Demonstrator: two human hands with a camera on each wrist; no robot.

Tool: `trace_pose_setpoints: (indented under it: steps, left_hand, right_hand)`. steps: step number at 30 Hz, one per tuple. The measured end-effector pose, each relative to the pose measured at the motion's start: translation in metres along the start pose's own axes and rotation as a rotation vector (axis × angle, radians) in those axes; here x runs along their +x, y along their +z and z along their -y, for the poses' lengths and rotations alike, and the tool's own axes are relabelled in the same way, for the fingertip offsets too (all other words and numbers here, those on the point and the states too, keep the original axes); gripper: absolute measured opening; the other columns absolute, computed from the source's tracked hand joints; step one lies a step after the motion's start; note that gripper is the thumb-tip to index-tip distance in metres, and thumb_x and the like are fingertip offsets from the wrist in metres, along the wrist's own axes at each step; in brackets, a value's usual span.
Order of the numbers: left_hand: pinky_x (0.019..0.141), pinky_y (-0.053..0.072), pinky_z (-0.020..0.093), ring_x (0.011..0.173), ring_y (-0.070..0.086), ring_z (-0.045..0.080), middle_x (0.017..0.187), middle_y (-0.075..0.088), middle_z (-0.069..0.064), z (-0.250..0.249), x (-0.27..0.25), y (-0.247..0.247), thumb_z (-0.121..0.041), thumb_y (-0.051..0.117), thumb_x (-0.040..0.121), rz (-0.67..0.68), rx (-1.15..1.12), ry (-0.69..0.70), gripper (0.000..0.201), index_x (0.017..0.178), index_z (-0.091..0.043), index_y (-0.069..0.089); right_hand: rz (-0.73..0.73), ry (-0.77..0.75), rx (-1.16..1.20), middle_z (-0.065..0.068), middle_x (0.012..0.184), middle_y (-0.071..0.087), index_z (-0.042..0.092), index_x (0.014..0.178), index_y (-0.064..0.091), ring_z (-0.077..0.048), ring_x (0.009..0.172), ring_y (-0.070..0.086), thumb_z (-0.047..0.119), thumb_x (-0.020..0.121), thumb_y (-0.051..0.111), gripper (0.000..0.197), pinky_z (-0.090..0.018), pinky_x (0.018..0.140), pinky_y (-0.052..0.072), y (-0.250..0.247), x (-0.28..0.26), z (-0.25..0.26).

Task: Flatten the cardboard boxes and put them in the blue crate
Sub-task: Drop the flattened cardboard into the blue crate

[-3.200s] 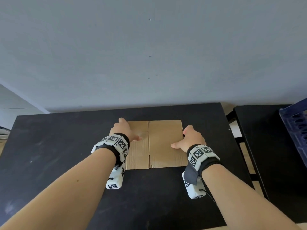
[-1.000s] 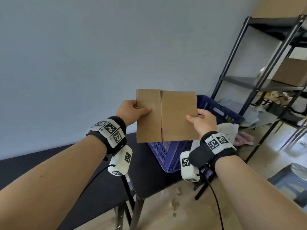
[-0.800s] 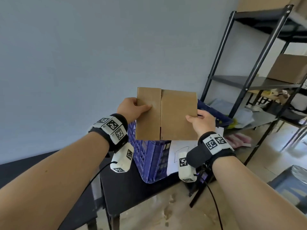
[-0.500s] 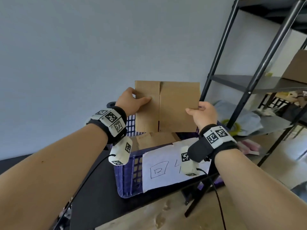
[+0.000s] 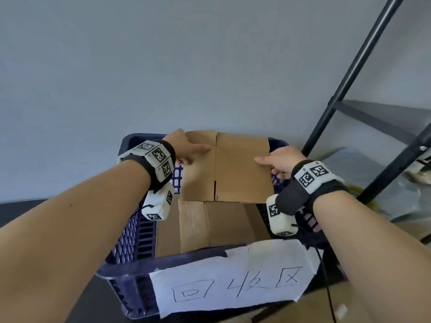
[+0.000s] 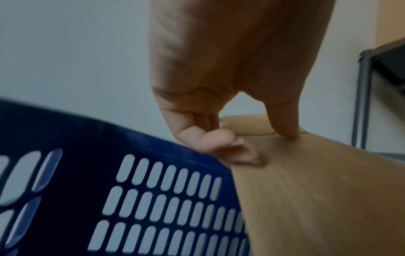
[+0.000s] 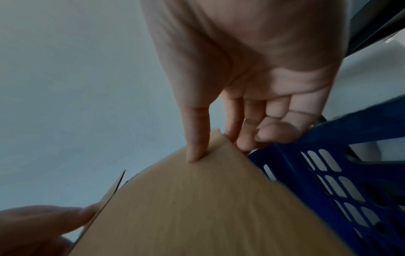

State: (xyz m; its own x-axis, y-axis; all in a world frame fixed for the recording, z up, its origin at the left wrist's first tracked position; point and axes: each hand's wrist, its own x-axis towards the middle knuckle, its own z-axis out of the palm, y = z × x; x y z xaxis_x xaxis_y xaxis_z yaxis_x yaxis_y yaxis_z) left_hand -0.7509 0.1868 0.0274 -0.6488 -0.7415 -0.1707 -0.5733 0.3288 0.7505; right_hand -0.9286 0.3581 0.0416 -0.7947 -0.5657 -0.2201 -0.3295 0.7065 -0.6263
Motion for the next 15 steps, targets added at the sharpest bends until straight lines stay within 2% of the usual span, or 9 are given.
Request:
trace_pose_setpoints:
  steps: [2, 4, 6, 7, 8, 10, 11, 13, 15]
  left_hand:
    - [0.039, 0.041, 0.016, 0.046, 0.056, 0.01, 0.063, 0.067, 0.005, 0.009, 0.018, 0.009, -0.054, 0.069, 0.077, 0.116, 0.049, -0.102, 0.053, 0.101, -0.007, 0.055]
    - [0.039, 0.041, 0.017, 0.045, 0.054, 0.008, 0.073, 0.071, 0.006, 0.023, 0.032, 0.02, -0.053, 0.068, 0.077, 0.235, 0.091, -0.226, 0.055, 0.103, -0.005, 0.06]
    - [0.041, 0.042, 0.019, 0.044, 0.052, 0.009, 0.072, 0.069, 0.006, 0.039, 0.045, 0.037, -0.051, 0.068, 0.078, 0.355, 0.113, -0.355, 0.058, 0.105, -0.001, 0.062]
    - [0.046, 0.046, 0.02, 0.046, 0.054, 0.01, 0.073, 0.069, 0.006, 0.044, 0.045, 0.042, -0.051, 0.067, 0.079, 0.386, 0.155, -0.39, 0.056, 0.104, 0.0, 0.063]
    - [0.056, 0.051, 0.022, 0.055, 0.06, 0.012, 0.081, 0.071, 0.009, 0.05, 0.045, 0.05, -0.05, 0.065, 0.081, 0.408, 0.191, -0.428, 0.056, 0.105, 0.0, 0.062]
    - [0.077, 0.052, 0.03, 0.085, 0.068, 0.021, 0.109, 0.068, 0.016, 0.062, 0.05, 0.067, -0.047, 0.061, 0.086, 0.434, 0.252, -0.493, 0.06, 0.117, 0.004, 0.057]
    - [0.081, 0.051, 0.031, 0.095, 0.067, 0.024, 0.115, 0.066, 0.018, 0.068, 0.053, 0.075, -0.047, 0.061, 0.087, 0.431, 0.267, -0.521, 0.062, 0.12, 0.005, 0.055]
    - [0.084, 0.055, 0.033, 0.097, 0.068, 0.025, 0.108, 0.069, 0.016, 0.08, 0.059, 0.087, -0.048, 0.065, 0.083, 0.38, 0.303, -0.534, 0.063, 0.12, 0.003, 0.055]
    - [0.086, 0.056, 0.037, 0.092, 0.069, 0.025, 0.1, 0.071, 0.012, 0.088, 0.065, 0.097, -0.052, 0.069, 0.078, 0.349, 0.373, -0.533, 0.063, 0.116, -0.003, 0.058]
  right_hand:
    - [0.101, 0.036, -0.144, -0.003, 0.067, 0.055, 0.007, 0.094, 0.058, -0.01, 0.043, 0.05, 0.036, 0.079, 0.074, 0.037, -0.02, 0.039, 0.039, 0.009, 0.032, 0.001]
    - [0.217, 0.068, -0.219, -0.004, 0.074, 0.059, 0.007, 0.095, 0.057, -0.012, 0.053, 0.056, 0.03, 0.077, 0.078, 0.037, -0.023, 0.045, 0.045, 0.022, 0.057, -0.004]
    - [0.374, 0.104, -0.302, -0.008, 0.083, 0.064, 0.003, 0.103, 0.057, -0.016, 0.063, 0.061, 0.026, 0.076, 0.079, 0.041, -0.025, 0.052, 0.049, 0.042, 0.081, -0.014]
    - [0.428, 0.115, -0.348, -0.011, 0.086, 0.066, 0.002, 0.106, 0.057, -0.017, 0.065, 0.062, 0.026, 0.077, 0.078, 0.044, -0.025, 0.053, 0.05, 0.049, 0.082, -0.018]
    - [0.479, 0.122, -0.381, -0.014, 0.087, 0.067, 0.001, 0.109, 0.056, -0.018, 0.065, 0.063, 0.025, 0.077, 0.078, 0.046, -0.024, 0.053, 0.05, 0.058, 0.086, -0.023]
    - [0.515, 0.115, -0.418, -0.015, 0.082, 0.068, 0.0, 0.111, 0.054, -0.02, 0.065, 0.065, 0.023, 0.077, 0.078, 0.048, -0.028, 0.059, 0.055, 0.076, 0.102, -0.034]
    - [0.517, 0.112, -0.43, -0.015, 0.078, 0.068, 0.0, 0.109, 0.054, -0.022, 0.067, 0.068, 0.023, 0.076, 0.079, 0.047, -0.032, 0.066, 0.058, 0.086, 0.11, -0.04]
    - [0.548, 0.113, -0.461, -0.014, 0.073, 0.069, 0.0, 0.1, 0.057, -0.026, 0.076, 0.071, 0.025, 0.074, 0.08, 0.042, -0.039, 0.081, 0.058, 0.104, 0.122, -0.049]
    - [0.606, 0.095, -0.539, -0.011, 0.07, 0.07, 0.004, 0.087, 0.057, -0.025, 0.082, 0.071, 0.034, 0.074, 0.08, 0.04, -0.04, 0.085, 0.057, 0.116, 0.13, -0.058]
